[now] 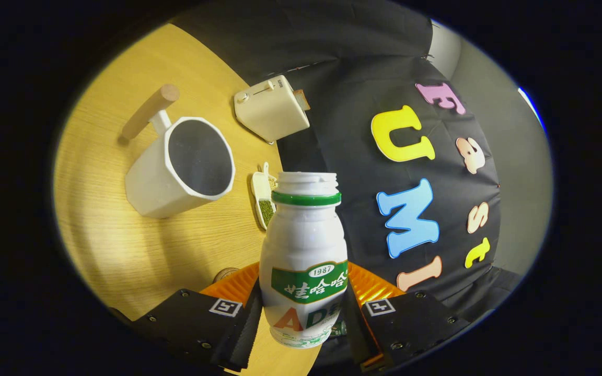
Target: Take the bottle from table, then pour the juice into the cup, finally place the bottle on the coaster
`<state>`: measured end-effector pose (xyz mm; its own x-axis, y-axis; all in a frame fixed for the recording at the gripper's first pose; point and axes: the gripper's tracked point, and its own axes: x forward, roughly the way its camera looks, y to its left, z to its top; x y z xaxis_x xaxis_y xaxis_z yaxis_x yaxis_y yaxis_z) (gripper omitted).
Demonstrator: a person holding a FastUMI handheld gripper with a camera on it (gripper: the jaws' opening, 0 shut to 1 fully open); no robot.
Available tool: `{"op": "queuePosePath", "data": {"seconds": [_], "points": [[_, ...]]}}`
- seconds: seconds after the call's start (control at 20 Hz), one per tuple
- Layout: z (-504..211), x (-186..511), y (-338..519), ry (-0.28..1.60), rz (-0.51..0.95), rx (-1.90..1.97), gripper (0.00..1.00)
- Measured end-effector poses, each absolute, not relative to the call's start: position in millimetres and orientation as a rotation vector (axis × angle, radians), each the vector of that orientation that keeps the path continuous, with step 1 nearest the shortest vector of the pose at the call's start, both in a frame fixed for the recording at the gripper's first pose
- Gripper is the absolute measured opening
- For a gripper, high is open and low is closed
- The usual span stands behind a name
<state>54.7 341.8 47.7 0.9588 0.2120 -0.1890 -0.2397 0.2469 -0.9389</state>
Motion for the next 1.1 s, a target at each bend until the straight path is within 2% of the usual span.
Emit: {"op": "queuePosePath", "data": {"seconds": [1.1], "points": [[63,57,350,-0.068,0.260,-1.601,0.71]]}}
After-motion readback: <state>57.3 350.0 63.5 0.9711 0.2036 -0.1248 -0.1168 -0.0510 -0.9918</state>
